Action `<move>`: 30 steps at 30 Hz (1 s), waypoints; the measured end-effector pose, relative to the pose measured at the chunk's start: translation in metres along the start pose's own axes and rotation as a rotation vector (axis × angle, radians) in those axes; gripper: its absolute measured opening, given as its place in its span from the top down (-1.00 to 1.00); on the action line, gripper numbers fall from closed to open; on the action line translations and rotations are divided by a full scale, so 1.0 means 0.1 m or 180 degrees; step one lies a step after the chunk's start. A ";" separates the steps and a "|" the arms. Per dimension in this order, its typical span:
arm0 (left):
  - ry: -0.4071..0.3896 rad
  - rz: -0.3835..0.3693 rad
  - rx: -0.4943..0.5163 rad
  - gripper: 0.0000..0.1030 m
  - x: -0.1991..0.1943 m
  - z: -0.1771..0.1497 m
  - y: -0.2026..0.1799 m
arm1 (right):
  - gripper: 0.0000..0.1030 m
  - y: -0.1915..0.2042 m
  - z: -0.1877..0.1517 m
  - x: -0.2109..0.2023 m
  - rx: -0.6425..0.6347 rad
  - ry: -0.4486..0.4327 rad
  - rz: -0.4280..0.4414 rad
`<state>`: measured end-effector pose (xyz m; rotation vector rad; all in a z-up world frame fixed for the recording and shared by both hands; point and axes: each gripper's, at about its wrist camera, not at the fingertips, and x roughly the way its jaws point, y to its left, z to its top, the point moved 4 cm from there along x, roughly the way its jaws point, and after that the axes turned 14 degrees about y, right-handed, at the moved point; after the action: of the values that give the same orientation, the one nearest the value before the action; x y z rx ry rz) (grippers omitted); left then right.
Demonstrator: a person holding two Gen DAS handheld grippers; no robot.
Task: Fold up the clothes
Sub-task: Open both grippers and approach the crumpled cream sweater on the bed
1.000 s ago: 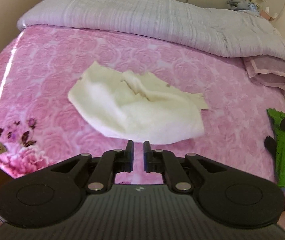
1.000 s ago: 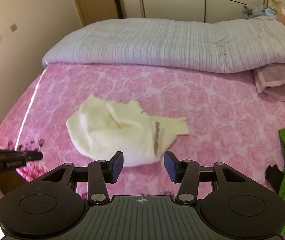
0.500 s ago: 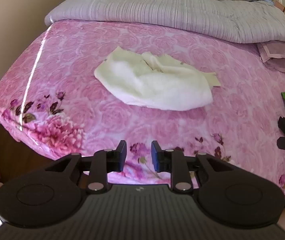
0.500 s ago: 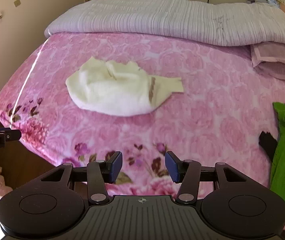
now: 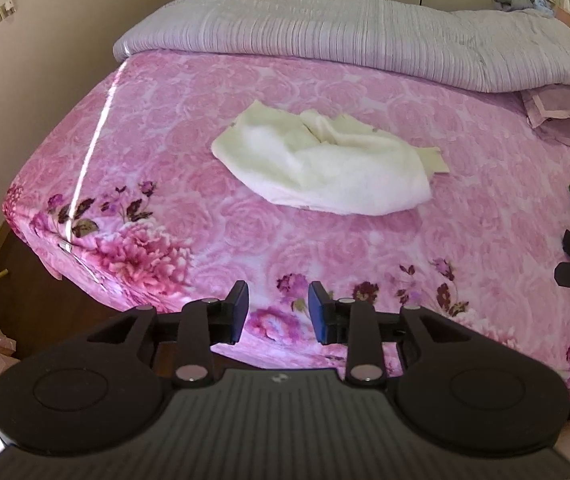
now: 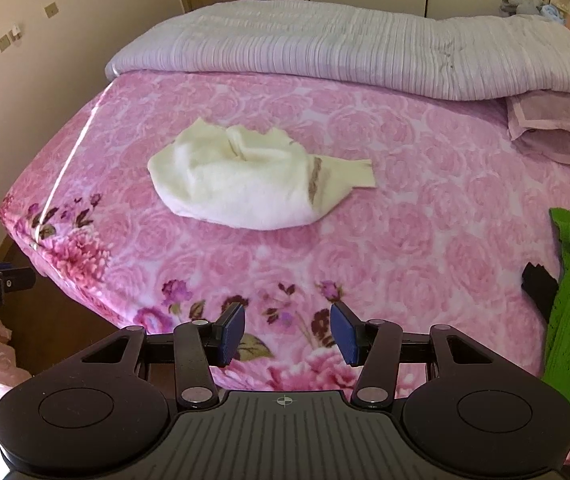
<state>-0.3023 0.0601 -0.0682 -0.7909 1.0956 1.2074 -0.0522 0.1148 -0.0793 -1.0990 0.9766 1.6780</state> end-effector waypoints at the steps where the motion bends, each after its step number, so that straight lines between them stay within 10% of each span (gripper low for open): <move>1: -0.0011 -0.0001 0.0001 0.43 0.00 0.01 0.00 | 0.00 0.00 0.01 0.00 0.0002 -0.0004 -0.0001; 16: 0.0058 -0.0194 0.0107 0.40 0.43 0.53 0.27 | 0.00 0.03 0.52 0.32 0.0158 0.0065 -0.0125; 30: 0.0393 -0.0474 0.0712 0.29 1.63 1.90 1.12 | 0.00 0.14 1.48 1.25 0.1058 0.0384 -0.0226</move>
<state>-0.3688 0.3112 -0.1552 -0.7666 1.2264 0.9031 -0.1306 0.2778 -0.1512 -1.0058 1.2284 1.3447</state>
